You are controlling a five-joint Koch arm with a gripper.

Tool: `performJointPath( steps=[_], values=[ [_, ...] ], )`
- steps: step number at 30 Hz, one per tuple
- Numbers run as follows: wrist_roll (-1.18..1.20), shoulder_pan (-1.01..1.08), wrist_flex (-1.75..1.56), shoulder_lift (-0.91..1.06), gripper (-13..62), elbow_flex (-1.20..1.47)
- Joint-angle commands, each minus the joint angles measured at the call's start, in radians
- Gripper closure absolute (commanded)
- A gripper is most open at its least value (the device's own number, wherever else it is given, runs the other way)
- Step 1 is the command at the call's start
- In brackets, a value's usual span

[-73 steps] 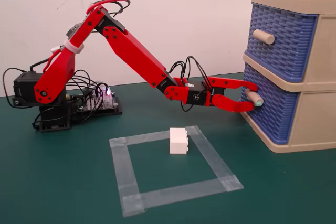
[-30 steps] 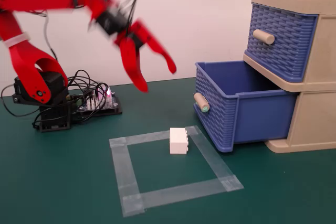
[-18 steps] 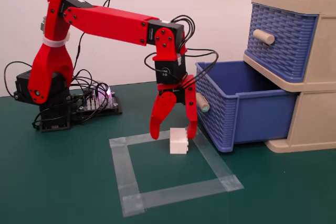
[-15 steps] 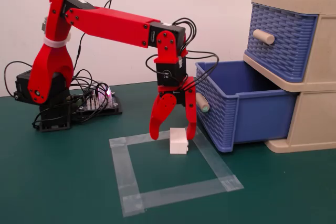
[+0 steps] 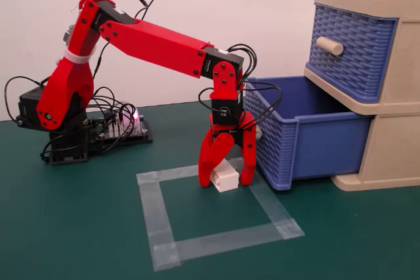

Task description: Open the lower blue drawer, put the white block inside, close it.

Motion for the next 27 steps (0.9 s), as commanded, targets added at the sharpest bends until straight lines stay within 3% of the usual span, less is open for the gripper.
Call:
performJointPath(
  steps=[1, 7, 10, 13, 17, 27],
  values=[
    [0.012, -0.031, 0.0, 0.038, 15.6, -0.017],
    [0.003, -0.057, 0.002, 0.038, 16.3, -0.009],
    [0.005, -0.058, 0.005, 0.04, 21.5, 0.012],
    [0.002, -0.058, 0.04, 0.049, 34.5, 0.025],
    [0.006, -0.055, 0.189, 0.107, 57.9, 0.023],
    [-0.015, -0.023, 0.327, 0.525, 57.5, -0.014]
  ],
)
